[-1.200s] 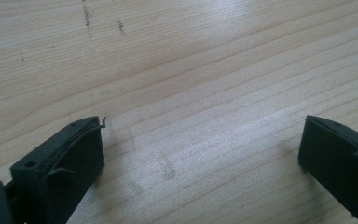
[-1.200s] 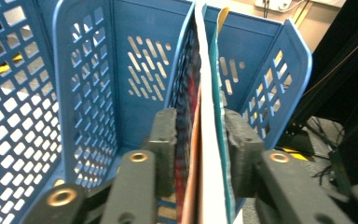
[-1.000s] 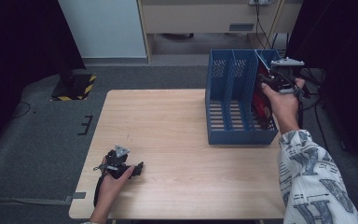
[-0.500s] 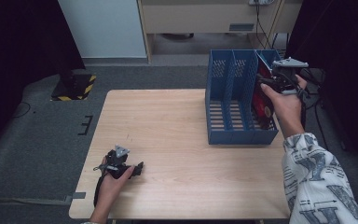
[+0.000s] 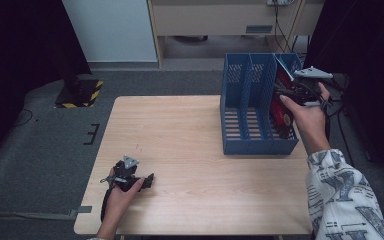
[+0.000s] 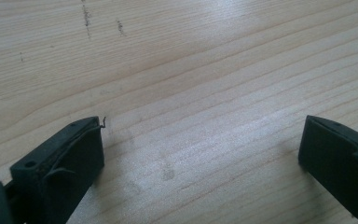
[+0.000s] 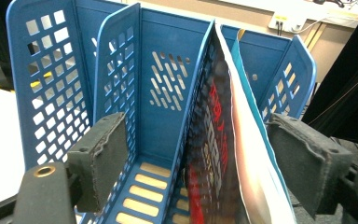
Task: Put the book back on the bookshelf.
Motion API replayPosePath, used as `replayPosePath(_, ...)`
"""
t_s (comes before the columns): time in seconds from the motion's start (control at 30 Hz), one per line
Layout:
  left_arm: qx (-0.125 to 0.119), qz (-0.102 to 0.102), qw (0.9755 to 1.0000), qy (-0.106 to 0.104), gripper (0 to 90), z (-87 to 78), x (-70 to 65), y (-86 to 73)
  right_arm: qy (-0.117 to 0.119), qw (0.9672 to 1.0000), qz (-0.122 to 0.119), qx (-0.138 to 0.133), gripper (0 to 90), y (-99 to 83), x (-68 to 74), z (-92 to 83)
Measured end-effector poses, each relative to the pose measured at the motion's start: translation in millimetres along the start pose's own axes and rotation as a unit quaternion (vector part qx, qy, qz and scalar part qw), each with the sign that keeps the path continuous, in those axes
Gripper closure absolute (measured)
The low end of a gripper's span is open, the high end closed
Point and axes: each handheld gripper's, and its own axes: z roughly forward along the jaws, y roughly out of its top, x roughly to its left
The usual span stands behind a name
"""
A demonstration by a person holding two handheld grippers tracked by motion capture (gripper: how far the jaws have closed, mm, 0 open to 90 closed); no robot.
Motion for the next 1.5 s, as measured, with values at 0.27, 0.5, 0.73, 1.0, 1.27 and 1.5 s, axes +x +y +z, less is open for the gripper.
replayPosePath(0.27, 0.000, 0.000, 1.0000, 0.000, 0.0, 0.0, 0.0, 0.0, 0.012, 0.9999, 0.003, -0.006, 15.1, -2.8, -3.8, -7.4)
replayPosePath(0.5, 0.000, 0.000, 1.0000, 0.000, 0.0, 0.0, 0.0, 0.0, 0.016, 0.9998, 0.001, -0.012, 11.2, -5.4, -7.0, -15.5)
replayPosePath(0.73, 0.000, 0.000, 1.0000, 0.000, 0.0, 0.0, -0.2, 0.0, 0.022, 0.9996, 0.006, -0.018, 9.0, -12.2, -7.6, -24.5)
replayPosePath(1.0, 0.000, 0.000, 1.0000, 0.000, 0.0, -0.1, -0.3, 0.0, 0.029, 0.9993, 0.015, -0.018, 7.0, -24.6, -7.3, -30.0)
replayPosePath(1.27, 0.000, 0.000, 1.0000, 0.000, 0.0, -0.1, -0.4, 0.0, 0.034, 0.9991, 0.020, -0.016, 6.1, -36.9, -6.6, -34.4)
replayPosePath(1.5, 0.000, 0.001, 1.0000, -0.001, 0.0, -0.1, -0.5, 0.0, 0.034, 0.9989, 0.029, -0.013, 5.5, -48.3, -7.0, -38.7)
